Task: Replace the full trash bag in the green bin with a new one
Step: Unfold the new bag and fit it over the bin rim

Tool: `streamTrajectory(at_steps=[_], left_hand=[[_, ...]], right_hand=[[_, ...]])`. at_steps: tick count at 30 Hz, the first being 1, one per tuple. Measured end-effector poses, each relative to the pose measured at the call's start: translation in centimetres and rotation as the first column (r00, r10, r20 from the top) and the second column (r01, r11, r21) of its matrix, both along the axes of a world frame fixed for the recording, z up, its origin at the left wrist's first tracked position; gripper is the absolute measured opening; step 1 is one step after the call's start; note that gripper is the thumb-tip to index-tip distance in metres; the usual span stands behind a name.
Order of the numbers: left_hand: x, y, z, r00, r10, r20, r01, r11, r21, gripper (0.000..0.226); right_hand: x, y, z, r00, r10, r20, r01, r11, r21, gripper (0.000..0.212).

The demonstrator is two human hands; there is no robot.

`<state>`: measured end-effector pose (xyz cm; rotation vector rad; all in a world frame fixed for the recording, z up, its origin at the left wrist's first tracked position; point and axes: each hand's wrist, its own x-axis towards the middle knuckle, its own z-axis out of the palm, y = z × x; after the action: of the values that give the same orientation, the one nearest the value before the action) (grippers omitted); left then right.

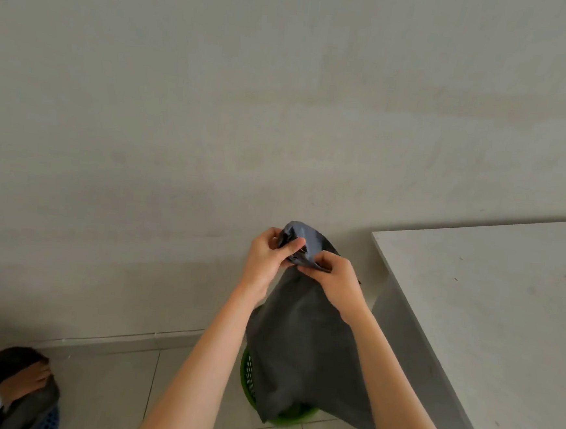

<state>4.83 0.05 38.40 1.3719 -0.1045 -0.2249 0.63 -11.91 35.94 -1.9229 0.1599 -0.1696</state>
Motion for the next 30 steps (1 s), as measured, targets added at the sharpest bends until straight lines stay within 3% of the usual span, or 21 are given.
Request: streamTrajectory(at_steps=[5, 9, 11, 14, 16, 17, 18, 20, 22, 23, 25, 26, 28, 30], left_hand=[[0.5, 1.4, 0.6, 0.991, 0.073, 0.115, -0.084, 0.992, 0.094, 0.014], [0.6, 2.2, 1.1, 0.998, -0.009, 0.062, 0.006, 0.999, 0.047, 0.014], [0.7, 2.5, 1.4, 0.996, -0.083, 0.023, 0.083, 0.997, 0.007, 0.017], [0.8, 3.2, 1.6, 0.998, -0.067, -0.015, 0.067, 0.998, -0.005, 0.025], [1.2, 4.3, 1.4, 1.0, -0.011, 0.002, 0.011, 0.998, 0.07, 0.034], [1.6, 5.0, 1.3, 0.998, 0.023, 0.05, -0.032, 0.982, 0.189, 0.035], [2.0, 5.6, 1.2, 0.989, 0.049, 0.14, -0.099, 0.922, 0.373, 0.033], [2.5, 6.2, 0.7, 0.944, 0.013, 0.33, -0.262, 0.637, 0.725, 0.025], [2.1, 6.1, 0.1, 0.838, -0.038, 0.544, -0.492, 0.376, 0.785, 0.026], [1.7, 5.6, -0.3, 0.744, -0.091, 0.662, -0.608, 0.319, 0.727, 0.026], [0.6, 4.5, -1.4, 0.583, -0.196, 0.789, -0.699, 0.374, 0.61, 0.02], [0.1, 4.1, -1.7, 0.559, -0.243, 0.793, -0.695, 0.384, 0.608, 0.021], [0.3, 4.6, -2.2, 0.652, -0.196, 0.732, -0.619, 0.42, 0.664, 0.021], [1.6, 6.1, -2.8, 0.727, -0.208, 0.655, -0.548, 0.4, 0.735, 0.018]], right_hand=[[0.2, -1.0, 1.5, 0.992, 0.114, -0.063, -0.108, 0.99, 0.086, 0.012], [0.9, -1.4, 2.0, 0.982, 0.186, -0.034, -0.172, 0.952, 0.255, 0.008], [1.5, -1.6, 2.2, 0.98, 0.191, -0.06, -0.177, 0.967, 0.186, 0.011], [2.7, -2.5, 2.6, 0.985, 0.136, -0.104, -0.14, 0.989, -0.039, 0.011], [3.2, -3.7, 2.8, 0.983, 0.123, -0.139, -0.141, 0.981, -0.132, 0.01], [3.3, -4.2, 2.9, 0.981, 0.121, -0.154, -0.146, 0.976, -0.163, 0.008], [3.4, -4.7, 3.1, 0.981, 0.104, -0.163, -0.135, 0.972, -0.194, 0.006], [3.7, -5.3, 3.2, 0.991, 0.043, -0.129, -0.077, 0.958, -0.275, 0.009], [4.2, -5.1, 3.2, 0.998, -0.03, -0.046, 0.012, 0.937, -0.349, 0.017], [4.5, -4.6, 3.1, 0.998, -0.069, -0.009, 0.062, 0.937, -0.343, 0.019], [4.7, -3.4, 3.2, 0.986, -0.162, 0.05, 0.169, 0.959, -0.228, 0.016], [4.6, -3.0, 3.5, 0.98, -0.191, 0.057, 0.197, 0.974, -0.116, 0.012], [4.1, -2.8, 4.0, 0.99, -0.12, 0.079, 0.11, 0.986, 0.124, 0.015], [3.4, -3.6, 4.6, 0.987, 0.129, 0.091, -0.139, 0.983, 0.118, 0.033]])
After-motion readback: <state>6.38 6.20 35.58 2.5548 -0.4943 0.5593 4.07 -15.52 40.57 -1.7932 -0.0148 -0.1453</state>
